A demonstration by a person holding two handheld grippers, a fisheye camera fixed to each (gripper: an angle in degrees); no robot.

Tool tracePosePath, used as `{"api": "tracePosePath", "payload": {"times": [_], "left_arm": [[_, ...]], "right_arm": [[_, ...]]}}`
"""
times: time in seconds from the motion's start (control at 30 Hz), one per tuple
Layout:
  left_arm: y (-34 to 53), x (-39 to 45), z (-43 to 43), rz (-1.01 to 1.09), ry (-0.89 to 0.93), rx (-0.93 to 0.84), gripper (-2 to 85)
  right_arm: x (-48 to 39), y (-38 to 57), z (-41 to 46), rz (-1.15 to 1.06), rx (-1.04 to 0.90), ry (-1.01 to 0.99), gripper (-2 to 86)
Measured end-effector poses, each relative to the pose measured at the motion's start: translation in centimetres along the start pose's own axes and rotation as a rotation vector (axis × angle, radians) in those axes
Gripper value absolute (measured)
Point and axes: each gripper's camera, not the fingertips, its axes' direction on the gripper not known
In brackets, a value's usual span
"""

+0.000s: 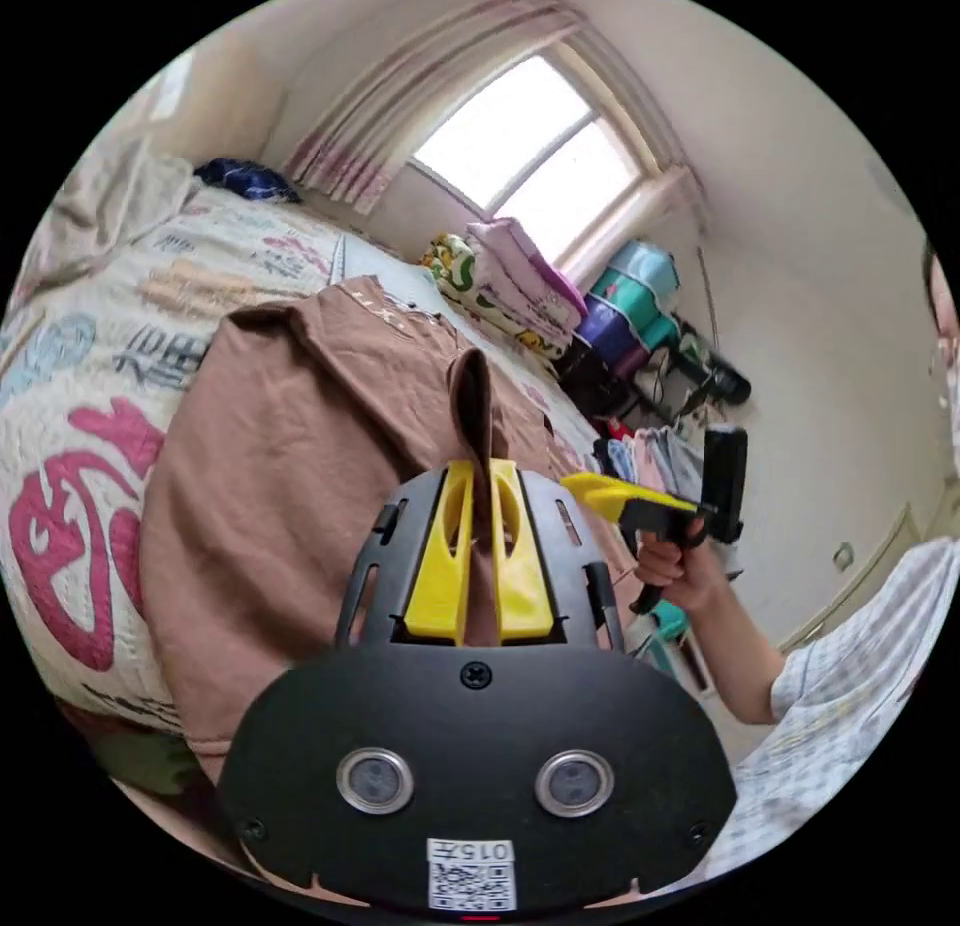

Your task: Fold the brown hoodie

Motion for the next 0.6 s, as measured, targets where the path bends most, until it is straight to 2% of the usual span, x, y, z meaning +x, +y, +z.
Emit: {"api": "tracePosePath", "payload": {"times": [0.07, 0.13, 0.37, 0.5, 0.6], "left_arm": [[0.1, -5.1, -1.7, -0.199, 0.045, 0.026, 0.7], [0.0, -7.1, -2.3, -0.259, 0.079, 0.033, 0.5], [-1.6, -10.2, -3.6, -0.325, 0.145, 0.024, 0.2], [-2.5, -10.3, -4.0, -0.325, 0.142, 0.023, 0.2], [-3.3, -10.2, -4.0, -0.323, 0.143, 0.010, 0.2]], "right_arm": [[-0.4, 2.3, 2.0, -0.054, -0.123, 0.170, 9.4], [-0.8, 3.3, 4.4, -0.093, -0.208, 0.245, 9.9], [-3.4, 3.7, 15.3, -0.252, -0.356, 0.451, 11.2], [-2.5, 3.4, 17.1, -0.213, -0.339, 0.440, 10.0], [-0.3, 3.1, 17.1, -0.123, -0.317, 0.344, 6.8]]}}
